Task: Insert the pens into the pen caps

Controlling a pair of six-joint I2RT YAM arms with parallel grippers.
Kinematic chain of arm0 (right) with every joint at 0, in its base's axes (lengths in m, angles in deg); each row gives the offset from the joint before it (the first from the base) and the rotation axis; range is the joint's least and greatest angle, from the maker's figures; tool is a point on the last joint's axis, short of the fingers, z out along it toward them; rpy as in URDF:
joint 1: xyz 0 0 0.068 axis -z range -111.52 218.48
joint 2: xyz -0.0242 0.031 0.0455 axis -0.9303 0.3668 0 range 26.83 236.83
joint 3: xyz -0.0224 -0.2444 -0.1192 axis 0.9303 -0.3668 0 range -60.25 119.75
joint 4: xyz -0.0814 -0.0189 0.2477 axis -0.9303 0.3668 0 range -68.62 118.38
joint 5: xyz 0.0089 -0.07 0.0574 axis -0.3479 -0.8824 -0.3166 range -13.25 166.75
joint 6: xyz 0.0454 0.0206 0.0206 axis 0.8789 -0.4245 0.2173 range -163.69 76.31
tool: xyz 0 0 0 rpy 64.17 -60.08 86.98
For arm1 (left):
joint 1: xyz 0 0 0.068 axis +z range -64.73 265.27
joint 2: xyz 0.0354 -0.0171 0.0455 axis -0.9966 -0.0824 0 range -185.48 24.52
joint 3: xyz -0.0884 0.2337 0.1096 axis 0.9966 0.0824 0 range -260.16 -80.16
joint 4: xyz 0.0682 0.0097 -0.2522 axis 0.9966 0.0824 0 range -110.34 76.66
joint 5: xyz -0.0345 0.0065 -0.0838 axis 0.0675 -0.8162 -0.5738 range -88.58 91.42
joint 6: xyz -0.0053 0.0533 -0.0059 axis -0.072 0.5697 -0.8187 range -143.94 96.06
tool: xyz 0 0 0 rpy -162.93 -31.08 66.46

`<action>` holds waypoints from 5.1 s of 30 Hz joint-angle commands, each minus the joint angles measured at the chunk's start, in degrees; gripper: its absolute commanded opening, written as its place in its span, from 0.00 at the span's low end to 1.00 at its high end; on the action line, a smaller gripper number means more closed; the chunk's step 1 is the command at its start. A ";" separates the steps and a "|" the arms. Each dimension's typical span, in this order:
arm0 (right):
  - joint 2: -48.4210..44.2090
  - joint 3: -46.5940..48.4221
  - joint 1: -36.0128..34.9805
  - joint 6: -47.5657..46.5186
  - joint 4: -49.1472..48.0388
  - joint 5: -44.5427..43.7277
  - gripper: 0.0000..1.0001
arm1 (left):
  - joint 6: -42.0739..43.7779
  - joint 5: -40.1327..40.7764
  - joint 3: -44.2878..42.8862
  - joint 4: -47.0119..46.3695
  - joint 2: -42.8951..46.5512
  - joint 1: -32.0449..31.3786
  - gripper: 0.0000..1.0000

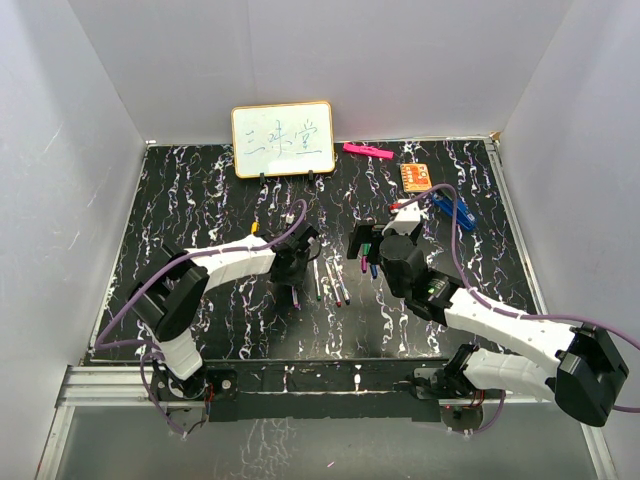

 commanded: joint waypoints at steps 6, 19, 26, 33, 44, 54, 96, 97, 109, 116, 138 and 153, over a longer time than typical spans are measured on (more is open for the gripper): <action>-0.89 0.05 0.47 2.25 0.29 0.04 0.98 | 1.86 -1.84 2.85 5.85 -1.96 0.27 0.30; -0.74 1.47 0.53 4.48 2.99 0.20 0.98 | 0.90 -6.29 6.77 6.14 0.75 0.27 0.01; 0.17 2.31 0.51 4.73 4.08 -0.18 0.98 | 1.34 -9.02 8.13 7.12 1.49 0.27 0.00; 4.40 4.50 1.47 7.53 8.83 -4.62 0.92 | 1.86 -7.63 8.34 7.76 3.29 0.27 0.00; 14.61 8.77 1.83 8.04 13.34 -1.27 0.42 | 2.99 -11.27 10.04 4.88 12.42 0.27 0.00; 20.95 11.55 4.30 10.04 15.07 4.18 0.39 | 2.55 -17.54 12.90 0.74 18.79 0.27 0.00; 32.48 14.68 7.44 9.52 13.37 8.32 0.31 | -0.68 -14.78 17.47 -3.51 22.88 0.24 0.00; 32.61 14.75 7.52 9.52 13.29 8.39 0.31 | -0.68 -14.81 17.45 -3.49 22.69 0.26 0.00; 34.64 15.25 7.71 9.25 13.20 9.10 0.29 | -0.18 -14.58 16.98 -3.68 21.43 0.27 0.00; 35.78 15.77 7.71 9.08 13.62 10.19 0.26 | -0.06 -14.48 16.67 -3.79 21.43 0.27 0.00; 36.16 14.53 7.74 10.92 19.47 13.51 0.00 | 0.45 -14.13 15.55 -3.66 19.33 0.27 0.00; 33.26 18.88 7.59 8.73 23.55 13.19 0.00 | 0.70 -13.73 13.66 -5.44 19.59 0.27 0.00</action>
